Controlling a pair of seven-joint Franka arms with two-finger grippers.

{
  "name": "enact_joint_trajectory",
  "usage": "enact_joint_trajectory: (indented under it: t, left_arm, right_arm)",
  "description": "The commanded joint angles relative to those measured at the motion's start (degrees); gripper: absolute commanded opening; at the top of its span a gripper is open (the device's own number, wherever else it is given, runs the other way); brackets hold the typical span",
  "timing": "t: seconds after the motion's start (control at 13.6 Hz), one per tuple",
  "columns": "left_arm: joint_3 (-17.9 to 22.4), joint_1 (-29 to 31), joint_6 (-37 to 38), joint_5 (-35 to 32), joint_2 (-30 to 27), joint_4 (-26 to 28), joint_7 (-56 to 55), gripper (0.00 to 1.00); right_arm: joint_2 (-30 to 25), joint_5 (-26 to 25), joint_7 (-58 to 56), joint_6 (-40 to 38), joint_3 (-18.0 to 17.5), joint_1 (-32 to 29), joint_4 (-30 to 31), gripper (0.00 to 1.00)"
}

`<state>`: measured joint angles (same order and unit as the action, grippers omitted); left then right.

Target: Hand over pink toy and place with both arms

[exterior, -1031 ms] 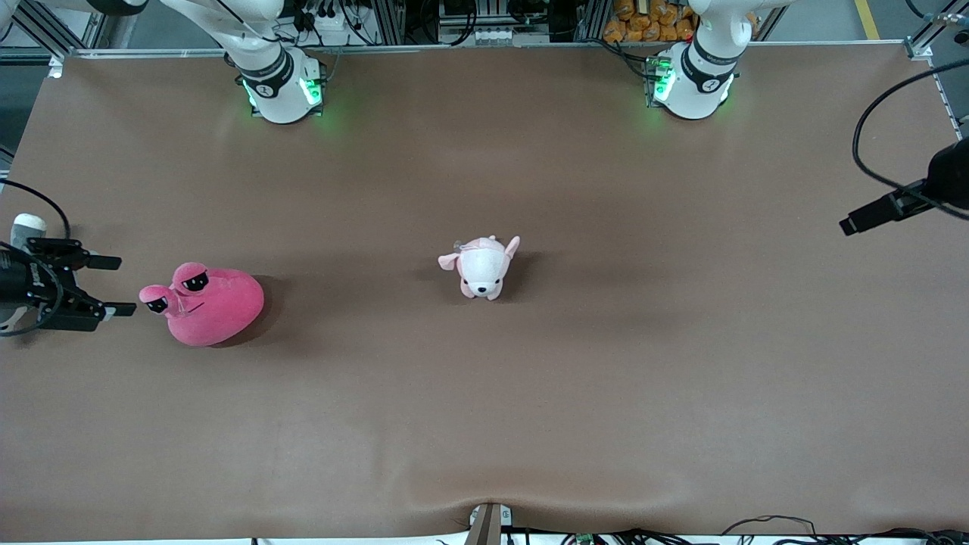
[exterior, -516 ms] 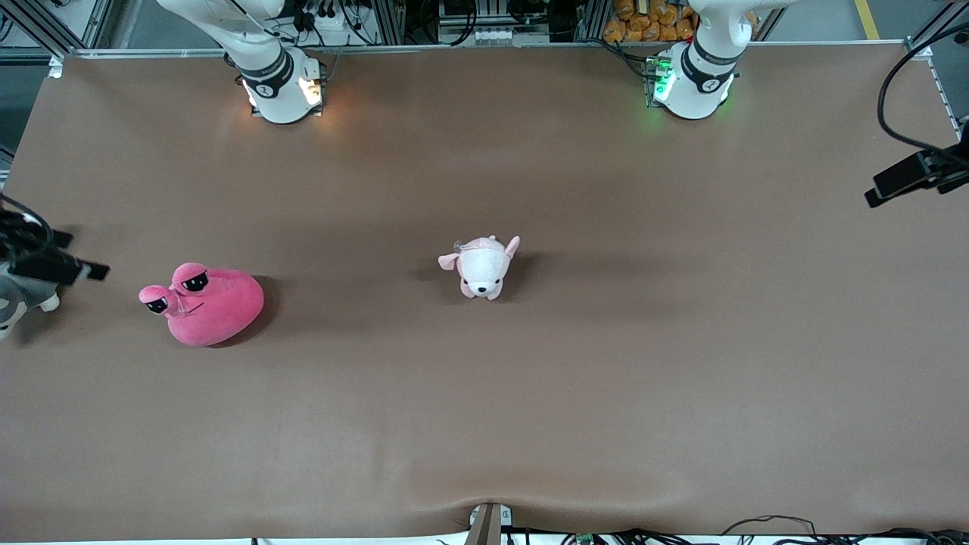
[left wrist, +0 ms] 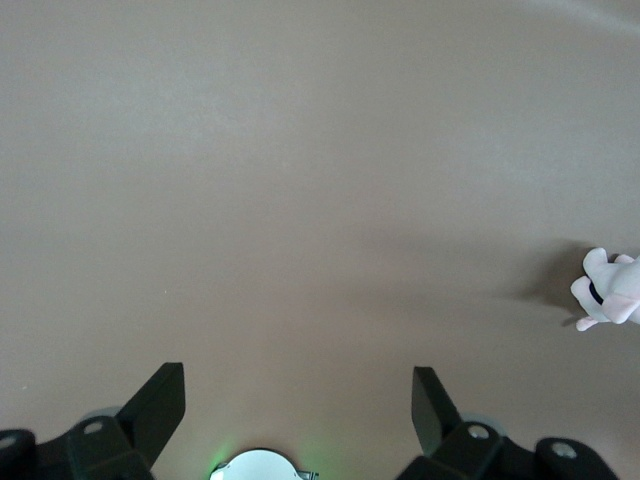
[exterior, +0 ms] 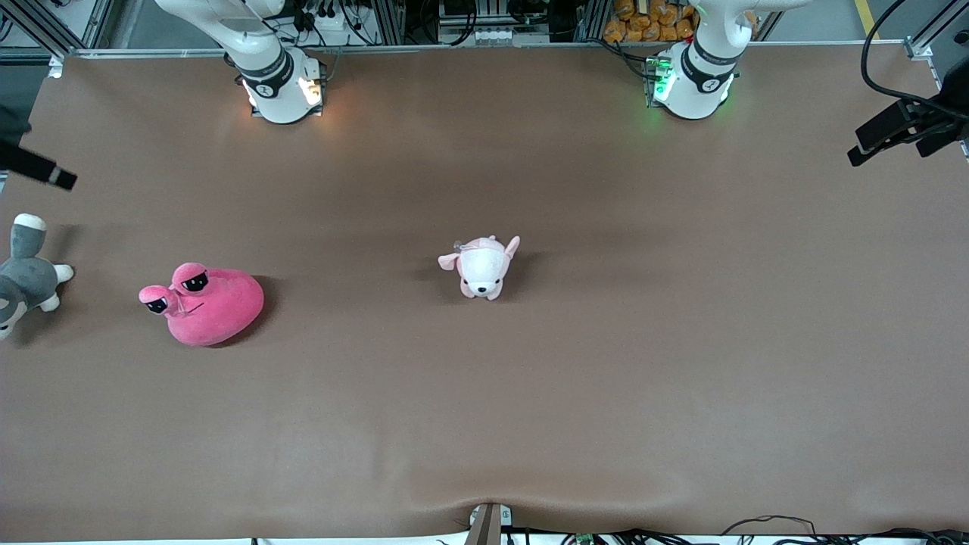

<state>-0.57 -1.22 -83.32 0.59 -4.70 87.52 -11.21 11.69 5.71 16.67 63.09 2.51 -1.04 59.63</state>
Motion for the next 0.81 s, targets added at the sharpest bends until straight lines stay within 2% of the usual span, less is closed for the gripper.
enact_joint_trajectory:
  t: [0.0,0.15,0.29,0.52,0.74]
  left_arm:
    - [0.7,-0.3,-1.2,0.6,-1.4,1.8,0.7,1.0]
    - [0.5,-0.6,-1.3,0.6,-1.2,1.7,0.7,1.0]
    - [0.2,-0.5,-1.1,0.6,-1.4,1.6,0.7,1.0]
    - [0.2,-0.5,-1.1,0.1,-0.8,1.2,1.1,1.0]
    - [0.0,-0.9,-0.4,0.1,-0.9,1.3,1.2,1.0]
  right_arm:
    - [-9.7,-2.4,-3.1,5.7,0.4,2.1,14.4,1.0]
    - [-17.0,-2.7,-6.0,12.4,0.6,2.7,25.0,1.0]
    - [-20.3,-2.9,-8.8,14.3,0.7,2.9,29.5,1.0]
    - [-19.8,-5.5,-21.9,13.9,1.0,3.0,27.8,1.0]
    - [-19.2,-6.0,-21.6,13.9,0.9,2.7,27.1,1.0]
